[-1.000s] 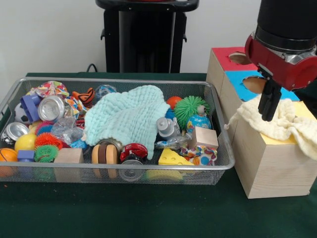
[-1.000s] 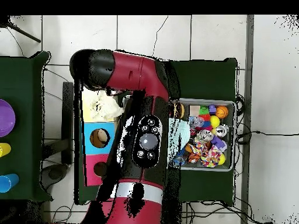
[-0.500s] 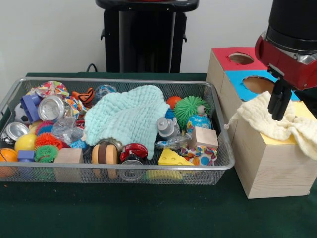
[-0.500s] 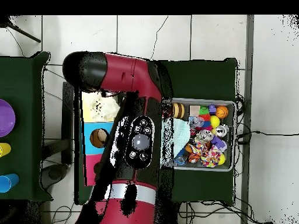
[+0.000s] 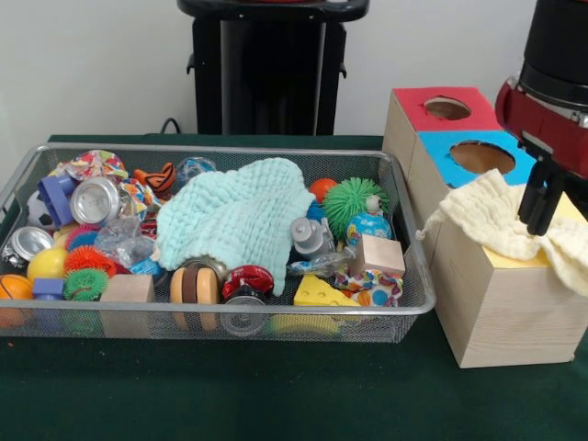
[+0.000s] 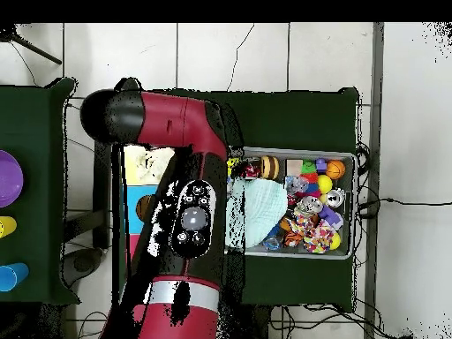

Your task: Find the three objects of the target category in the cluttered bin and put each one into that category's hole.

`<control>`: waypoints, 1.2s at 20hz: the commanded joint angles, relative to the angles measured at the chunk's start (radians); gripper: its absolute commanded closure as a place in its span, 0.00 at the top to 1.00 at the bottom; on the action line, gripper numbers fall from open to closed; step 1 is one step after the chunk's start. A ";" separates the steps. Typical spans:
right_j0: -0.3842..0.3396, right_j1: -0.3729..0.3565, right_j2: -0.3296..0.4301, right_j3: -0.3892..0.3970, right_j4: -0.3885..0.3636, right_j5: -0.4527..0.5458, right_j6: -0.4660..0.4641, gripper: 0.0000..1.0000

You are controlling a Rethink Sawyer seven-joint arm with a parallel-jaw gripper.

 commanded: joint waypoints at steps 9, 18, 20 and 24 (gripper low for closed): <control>-0.051 -0.007 0.096 0.268 -0.003 -0.160 0.027 0.00; -0.001 -0.041 0.117 0.359 0.017 -0.188 0.066 0.00; 0.007 -0.052 0.116 0.376 0.017 -0.191 0.067 0.00; 0.003 -0.058 0.121 0.392 0.016 -0.210 0.059 0.00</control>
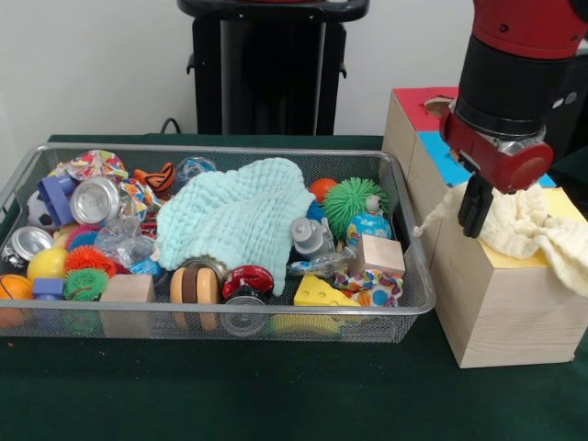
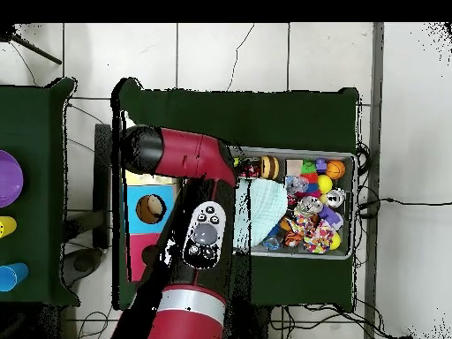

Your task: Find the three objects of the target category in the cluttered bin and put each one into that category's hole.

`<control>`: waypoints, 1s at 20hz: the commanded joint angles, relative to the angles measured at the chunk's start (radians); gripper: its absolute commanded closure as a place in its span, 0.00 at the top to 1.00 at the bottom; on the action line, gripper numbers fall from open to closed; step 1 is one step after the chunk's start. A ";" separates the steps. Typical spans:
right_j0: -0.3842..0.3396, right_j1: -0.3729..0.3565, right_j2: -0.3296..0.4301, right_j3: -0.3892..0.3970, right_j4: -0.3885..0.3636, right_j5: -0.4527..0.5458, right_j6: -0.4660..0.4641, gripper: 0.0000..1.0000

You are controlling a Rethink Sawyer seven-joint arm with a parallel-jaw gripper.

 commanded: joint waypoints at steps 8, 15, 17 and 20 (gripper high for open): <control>0.005 -0.011 0.121 0.170 0.023 -0.092 0.070 0.00; 0.006 0.010 0.129 0.145 0.020 -0.091 0.069 0.00; 0.010 0.023 0.132 0.128 0.023 -0.091 0.077 0.00; 0.020 0.045 0.136 0.106 0.034 -0.096 0.101 0.00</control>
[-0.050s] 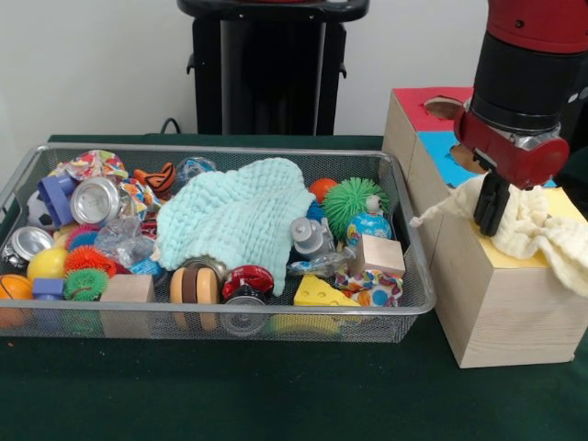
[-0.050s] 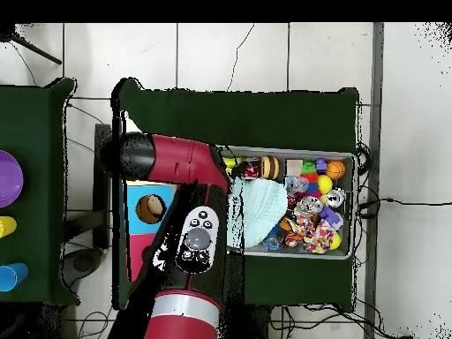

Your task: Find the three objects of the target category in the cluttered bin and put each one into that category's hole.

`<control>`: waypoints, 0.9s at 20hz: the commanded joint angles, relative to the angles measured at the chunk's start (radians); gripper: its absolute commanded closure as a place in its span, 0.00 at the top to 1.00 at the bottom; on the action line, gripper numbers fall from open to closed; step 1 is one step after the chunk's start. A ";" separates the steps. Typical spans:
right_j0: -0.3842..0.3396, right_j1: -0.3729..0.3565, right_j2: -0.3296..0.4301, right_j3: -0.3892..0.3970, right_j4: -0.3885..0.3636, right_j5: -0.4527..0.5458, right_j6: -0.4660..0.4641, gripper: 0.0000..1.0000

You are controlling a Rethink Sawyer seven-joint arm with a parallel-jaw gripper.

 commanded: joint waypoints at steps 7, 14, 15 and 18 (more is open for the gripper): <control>0.013 0.077 0.124 0.062 0.042 -0.042 0.099 0.00; 0.067 0.116 0.091 0.063 0.034 -0.100 0.162 0.00; 0.075 0.118 0.090 0.067 0.040 -0.107 0.174 0.00; 0.090 0.118 0.094 0.081 0.057 -0.124 0.193 0.00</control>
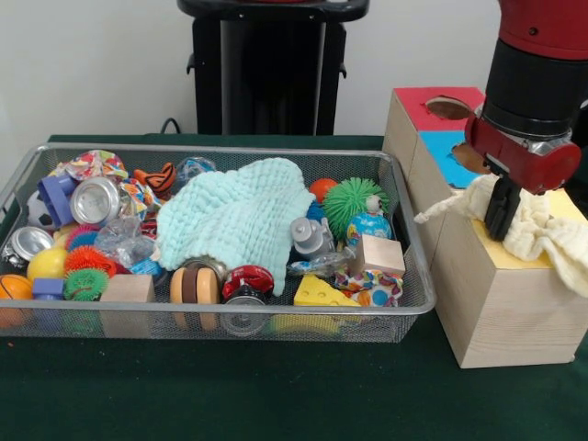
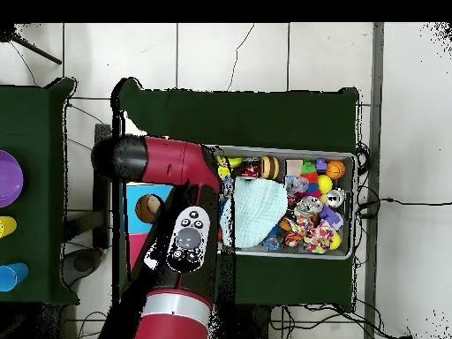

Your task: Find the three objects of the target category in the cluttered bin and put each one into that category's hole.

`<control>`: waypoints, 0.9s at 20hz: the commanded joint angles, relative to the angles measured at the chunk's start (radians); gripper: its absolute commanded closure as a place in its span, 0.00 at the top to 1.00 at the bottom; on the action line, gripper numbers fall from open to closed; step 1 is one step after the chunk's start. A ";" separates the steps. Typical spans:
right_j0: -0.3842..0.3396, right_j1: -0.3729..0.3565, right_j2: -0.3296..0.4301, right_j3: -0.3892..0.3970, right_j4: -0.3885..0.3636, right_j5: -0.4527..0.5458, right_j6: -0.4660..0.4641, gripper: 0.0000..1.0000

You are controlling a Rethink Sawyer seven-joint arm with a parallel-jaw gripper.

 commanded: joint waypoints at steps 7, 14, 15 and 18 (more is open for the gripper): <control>0.092 0.126 0.103 0.081 0.094 -0.109 0.224 0.00; 0.106 0.126 0.129 0.123 0.132 -0.179 0.218 0.00; 0.104 0.122 0.136 0.133 0.135 -0.188 0.209 0.00; 0.109 0.126 0.136 0.143 0.136 -0.195 0.194 0.00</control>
